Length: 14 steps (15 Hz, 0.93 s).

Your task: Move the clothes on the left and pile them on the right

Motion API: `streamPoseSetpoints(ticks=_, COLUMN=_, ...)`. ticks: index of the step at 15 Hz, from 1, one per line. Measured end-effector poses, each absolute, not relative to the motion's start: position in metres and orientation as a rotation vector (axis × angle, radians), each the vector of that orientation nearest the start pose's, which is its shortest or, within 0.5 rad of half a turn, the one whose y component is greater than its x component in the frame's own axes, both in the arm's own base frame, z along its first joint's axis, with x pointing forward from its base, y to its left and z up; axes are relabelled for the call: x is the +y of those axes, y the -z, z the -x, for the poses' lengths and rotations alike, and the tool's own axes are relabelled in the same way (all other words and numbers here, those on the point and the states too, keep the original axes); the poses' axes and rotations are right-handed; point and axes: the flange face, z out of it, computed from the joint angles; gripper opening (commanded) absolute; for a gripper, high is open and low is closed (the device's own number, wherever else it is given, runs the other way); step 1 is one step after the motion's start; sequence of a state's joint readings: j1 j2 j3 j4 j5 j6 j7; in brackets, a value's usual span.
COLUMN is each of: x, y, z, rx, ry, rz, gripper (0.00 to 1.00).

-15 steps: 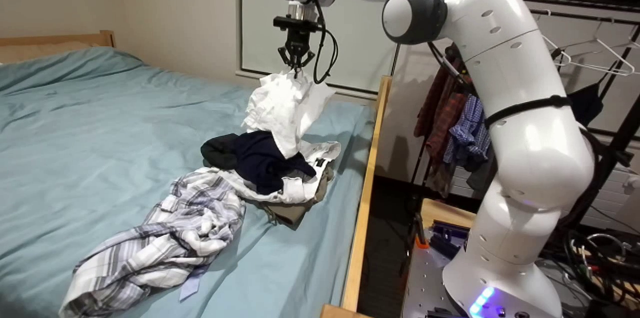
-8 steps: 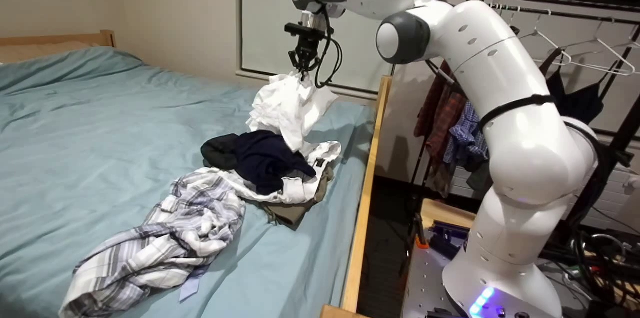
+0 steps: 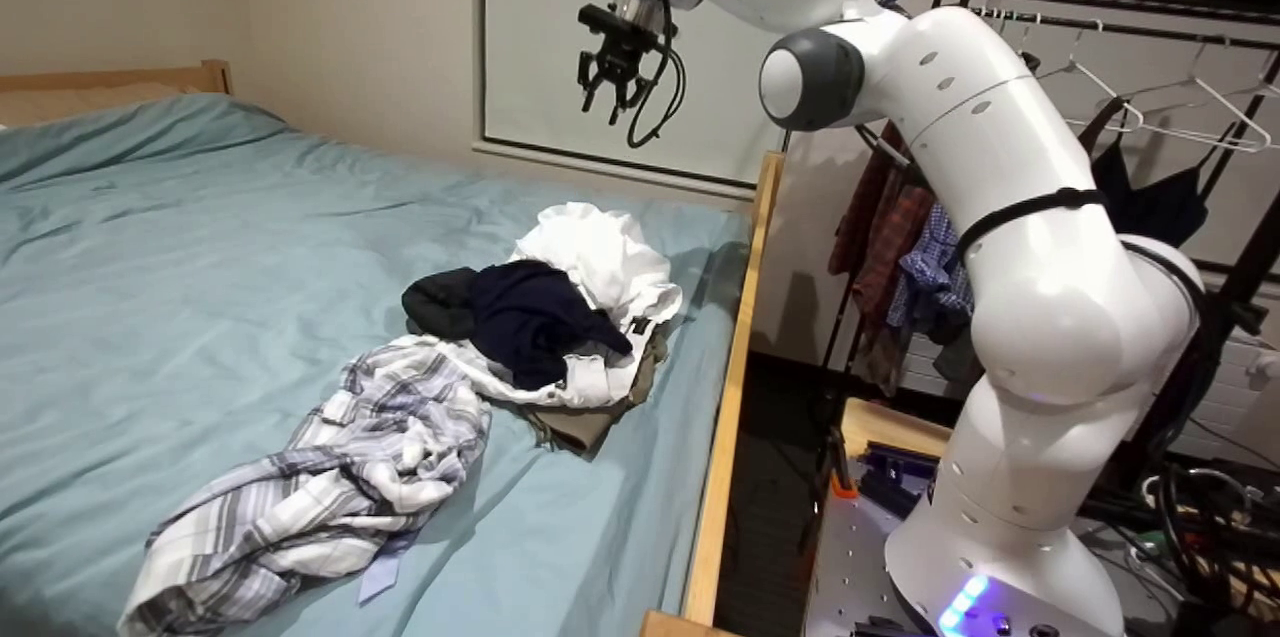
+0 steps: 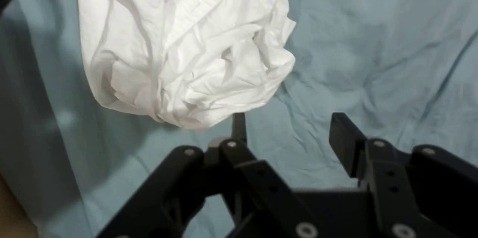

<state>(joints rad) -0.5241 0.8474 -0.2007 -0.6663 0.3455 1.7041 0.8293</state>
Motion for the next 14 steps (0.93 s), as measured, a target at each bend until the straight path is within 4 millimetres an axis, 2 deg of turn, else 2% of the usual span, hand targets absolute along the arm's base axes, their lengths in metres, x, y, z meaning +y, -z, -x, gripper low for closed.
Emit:
streamPoseSetpoints(ticks=1, x=-0.424, y=-0.517, z=-0.65, rx=1.958, ry=0.312, rz=2.15, gripper=0.98)
streamPoseSetpoints(ticks=3, x=-0.412, y=-0.549, z=-0.651, rx=1.926, ry=0.388, rz=2.155, gripper=1.0)
streamPoseSetpoints(ticks=5, x=-0.39, y=-0.581, z=-0.655, rx=1.879, ry=0.47, rz=2.188, gripper=1.0)
streamPoseSetpoints(ticks=7, x=-0.354, y=-0.608, z=-0.665, rx=1.791, ry=0.526, rz=2.269, gripper=1.0)
streamPoseSetpoints(ticks=9, x=-0.308, y=-0.625, z=-0.679, rx=1.662, ry=0.553, rz=2.369, gripper=1.0)
streamPoseSetpoints(ticks=12, x=-0.243, y=-0.634, z=-0.698, rx=1.465, ry=0.567, rz=2.526, gripper=1.0)
streamPoseSetpoints(ticks=14, x=-0.215, y=-0.641, z=-0.703, rx=1.359, ry=0.588, rz=2.604, gripper=1.0)
